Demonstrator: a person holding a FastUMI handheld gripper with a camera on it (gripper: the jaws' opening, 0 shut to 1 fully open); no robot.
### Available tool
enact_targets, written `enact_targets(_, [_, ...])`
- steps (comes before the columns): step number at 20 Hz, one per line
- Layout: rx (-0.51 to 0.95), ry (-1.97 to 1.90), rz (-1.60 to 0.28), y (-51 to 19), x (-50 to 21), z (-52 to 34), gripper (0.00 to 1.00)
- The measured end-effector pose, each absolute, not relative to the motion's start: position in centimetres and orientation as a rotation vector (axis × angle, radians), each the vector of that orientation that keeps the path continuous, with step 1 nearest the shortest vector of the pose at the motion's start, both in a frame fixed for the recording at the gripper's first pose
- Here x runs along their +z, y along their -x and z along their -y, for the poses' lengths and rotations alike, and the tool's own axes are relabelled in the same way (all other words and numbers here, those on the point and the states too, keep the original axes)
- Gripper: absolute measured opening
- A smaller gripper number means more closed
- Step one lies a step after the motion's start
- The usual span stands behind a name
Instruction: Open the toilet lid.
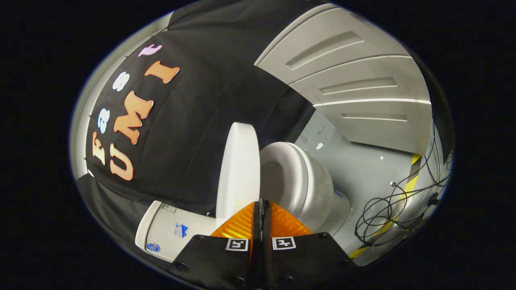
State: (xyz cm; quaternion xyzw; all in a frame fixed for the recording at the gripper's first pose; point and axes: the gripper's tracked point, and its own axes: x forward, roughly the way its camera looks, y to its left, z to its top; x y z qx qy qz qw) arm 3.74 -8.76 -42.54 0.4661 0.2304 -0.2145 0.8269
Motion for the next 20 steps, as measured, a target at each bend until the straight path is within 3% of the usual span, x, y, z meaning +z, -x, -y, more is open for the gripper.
enact_targets(8, [-0.387, -0.794, -0.421, -8.3, -34.4, 5.1, 0.08])
enact_targets(20, [-0.361, -0.627, -0.425, -11.1, -29.7, 0.2, 0.08])
